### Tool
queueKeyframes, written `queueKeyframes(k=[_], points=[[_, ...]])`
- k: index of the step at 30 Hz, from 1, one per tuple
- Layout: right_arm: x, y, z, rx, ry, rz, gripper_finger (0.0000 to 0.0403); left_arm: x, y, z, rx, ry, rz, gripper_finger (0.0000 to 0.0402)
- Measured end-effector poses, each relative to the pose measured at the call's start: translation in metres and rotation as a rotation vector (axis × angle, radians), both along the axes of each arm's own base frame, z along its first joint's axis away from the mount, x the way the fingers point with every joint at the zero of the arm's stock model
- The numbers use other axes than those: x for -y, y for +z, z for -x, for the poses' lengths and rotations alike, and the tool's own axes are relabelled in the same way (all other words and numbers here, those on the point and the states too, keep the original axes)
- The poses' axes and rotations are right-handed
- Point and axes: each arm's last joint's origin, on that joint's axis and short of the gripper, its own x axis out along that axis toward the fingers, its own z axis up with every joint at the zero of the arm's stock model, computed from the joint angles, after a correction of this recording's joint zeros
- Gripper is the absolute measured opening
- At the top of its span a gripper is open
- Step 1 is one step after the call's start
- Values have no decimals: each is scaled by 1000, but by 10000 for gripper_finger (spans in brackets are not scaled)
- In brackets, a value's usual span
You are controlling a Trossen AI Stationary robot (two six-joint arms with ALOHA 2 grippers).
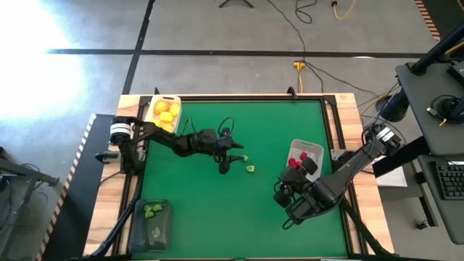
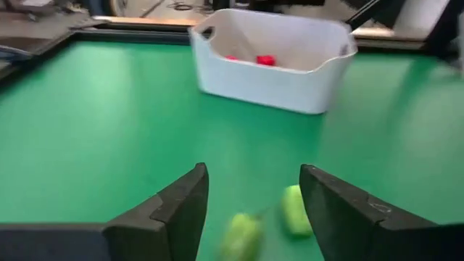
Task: Sort produce into baskets
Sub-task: Put the green chili pepper into the black bin
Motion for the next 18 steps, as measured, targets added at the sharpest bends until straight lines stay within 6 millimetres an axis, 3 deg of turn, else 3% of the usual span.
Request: queueKeyframes(k=[6,14,18], points=[[-2,-5,3,1,11,19,171,-10,-13,-2,-35,-94,-17,224],[-2,-5,2,20,0,11,173,-15,-48,-21,-107,-146,-82,226],[-4,-5,0,37,2,-4,168,-19,-56,-28,-114,-127,-116,225]])
